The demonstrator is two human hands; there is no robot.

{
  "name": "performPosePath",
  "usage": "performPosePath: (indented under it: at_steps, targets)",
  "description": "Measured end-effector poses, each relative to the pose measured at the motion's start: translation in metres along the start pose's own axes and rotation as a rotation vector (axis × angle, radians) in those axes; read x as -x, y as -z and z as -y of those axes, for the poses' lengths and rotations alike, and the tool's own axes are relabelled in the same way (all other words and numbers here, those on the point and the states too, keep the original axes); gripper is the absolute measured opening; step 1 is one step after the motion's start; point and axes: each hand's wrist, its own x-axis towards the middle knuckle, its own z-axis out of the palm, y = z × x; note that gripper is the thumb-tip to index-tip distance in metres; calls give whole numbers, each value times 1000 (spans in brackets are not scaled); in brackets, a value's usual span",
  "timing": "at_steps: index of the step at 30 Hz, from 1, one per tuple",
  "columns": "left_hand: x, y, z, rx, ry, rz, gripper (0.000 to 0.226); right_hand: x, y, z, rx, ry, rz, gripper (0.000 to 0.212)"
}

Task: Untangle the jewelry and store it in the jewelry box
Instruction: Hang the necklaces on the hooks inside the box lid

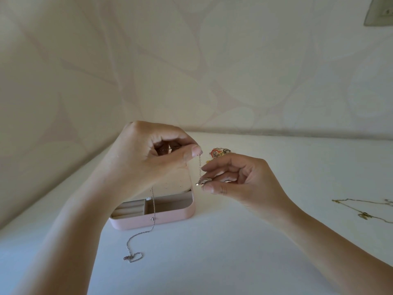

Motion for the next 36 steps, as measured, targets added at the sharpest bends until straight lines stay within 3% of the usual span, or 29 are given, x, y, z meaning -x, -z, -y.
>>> performPosePath:
  at_steps: [6, 18, 22, 36]
  targets:
    - [0, -1, -2, 55, 18, 18, 9, -1, 0, -1, 6, 0, -2, 28]
    - [0, 1, -1, 4, 11, 6, 8, -1, 1, -1, 3, -2, -1, 28]
    - [-1, 0, 2, -116, 2, -41, 8, -1, 0, -1, -6, 4, 1, 27]
    - [0, -1, 3, -106, 14, -1, 8, -2, 2, -3, -36, 35, -21, 28]
